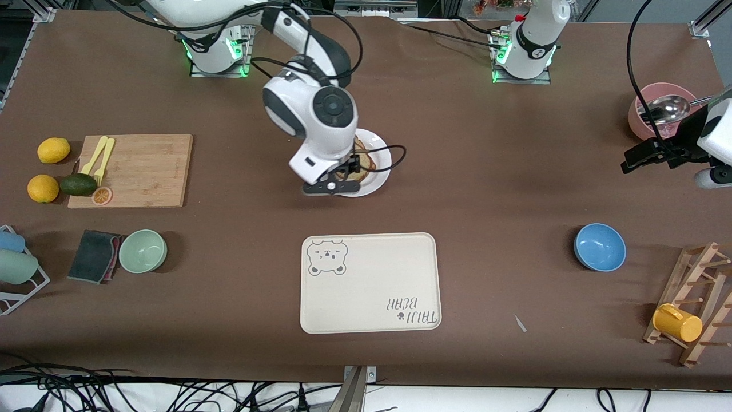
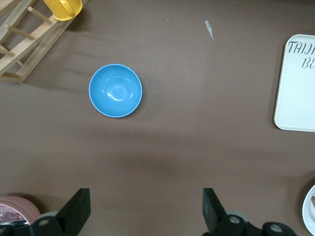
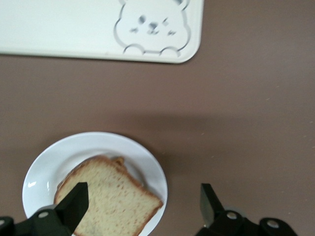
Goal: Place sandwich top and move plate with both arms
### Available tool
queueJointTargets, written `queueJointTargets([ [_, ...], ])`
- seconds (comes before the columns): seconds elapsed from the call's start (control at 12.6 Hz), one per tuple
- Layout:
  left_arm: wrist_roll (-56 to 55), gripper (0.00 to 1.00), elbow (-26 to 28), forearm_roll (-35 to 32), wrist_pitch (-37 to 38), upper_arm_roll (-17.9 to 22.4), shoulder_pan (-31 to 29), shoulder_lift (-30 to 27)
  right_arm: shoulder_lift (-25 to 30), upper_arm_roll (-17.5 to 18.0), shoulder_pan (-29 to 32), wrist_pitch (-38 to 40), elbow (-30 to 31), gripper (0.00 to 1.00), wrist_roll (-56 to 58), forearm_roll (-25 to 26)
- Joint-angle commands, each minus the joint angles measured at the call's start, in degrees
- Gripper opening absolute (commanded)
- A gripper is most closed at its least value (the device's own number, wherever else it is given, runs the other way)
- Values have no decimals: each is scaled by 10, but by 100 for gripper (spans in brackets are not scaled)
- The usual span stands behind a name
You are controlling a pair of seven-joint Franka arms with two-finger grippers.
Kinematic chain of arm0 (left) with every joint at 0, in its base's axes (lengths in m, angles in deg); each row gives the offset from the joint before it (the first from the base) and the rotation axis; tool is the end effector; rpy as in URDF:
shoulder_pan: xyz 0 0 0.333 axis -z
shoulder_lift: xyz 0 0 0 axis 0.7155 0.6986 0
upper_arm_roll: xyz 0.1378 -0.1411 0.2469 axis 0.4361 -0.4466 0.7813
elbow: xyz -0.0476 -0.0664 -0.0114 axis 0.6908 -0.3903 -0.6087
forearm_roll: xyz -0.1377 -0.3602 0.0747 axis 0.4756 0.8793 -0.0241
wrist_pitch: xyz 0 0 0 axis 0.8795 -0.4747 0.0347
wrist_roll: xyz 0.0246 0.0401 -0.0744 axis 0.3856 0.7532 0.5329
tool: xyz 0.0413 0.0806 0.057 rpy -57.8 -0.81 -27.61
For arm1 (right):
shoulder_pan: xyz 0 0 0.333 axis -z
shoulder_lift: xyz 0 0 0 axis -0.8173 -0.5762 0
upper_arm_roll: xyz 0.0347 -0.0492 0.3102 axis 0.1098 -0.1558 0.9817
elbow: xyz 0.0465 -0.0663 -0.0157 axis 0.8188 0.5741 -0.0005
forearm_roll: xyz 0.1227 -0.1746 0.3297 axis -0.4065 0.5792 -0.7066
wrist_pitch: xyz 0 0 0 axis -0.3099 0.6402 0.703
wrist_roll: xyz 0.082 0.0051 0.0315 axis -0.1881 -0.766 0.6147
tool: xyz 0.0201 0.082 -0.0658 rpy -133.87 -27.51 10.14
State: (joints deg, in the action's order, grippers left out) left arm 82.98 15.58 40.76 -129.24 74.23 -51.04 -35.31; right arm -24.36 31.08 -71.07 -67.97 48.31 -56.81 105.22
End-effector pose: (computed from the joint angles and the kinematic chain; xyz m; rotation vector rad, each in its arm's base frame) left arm 0.5767 0.0226 0.5688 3.1092 0.2217 -0.0415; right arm 0.5379 0.4370 0.3568 3.0043 0.0716 -0.0803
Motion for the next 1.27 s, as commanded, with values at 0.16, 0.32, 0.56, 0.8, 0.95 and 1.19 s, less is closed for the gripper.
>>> queueJointTargets([
  [0.16,6,100,-6,9,6,-2,-3,2,49,6,81,12,5,100,19,-13],
  [0.32,4,100,-6,9,6,-5,2,7,58,-5,90,19,5,100,24,-13],
  [0.56,10,100,-5,16,4,-5,2,8,103,-56,92,23,15,100,75,-61],
  [0.8,7,100,-5,16,4,-6,3,8,156,-125,99,18,53,100,155,-153],
  [0.95,6,100,-5,11,4,-5,3,8,203,-128,154,18,85,100,215,-169],
  [1.19,5,100,-7,8,4,-3,-4,7,243,-128,209,32,90,100,223,-174],
])
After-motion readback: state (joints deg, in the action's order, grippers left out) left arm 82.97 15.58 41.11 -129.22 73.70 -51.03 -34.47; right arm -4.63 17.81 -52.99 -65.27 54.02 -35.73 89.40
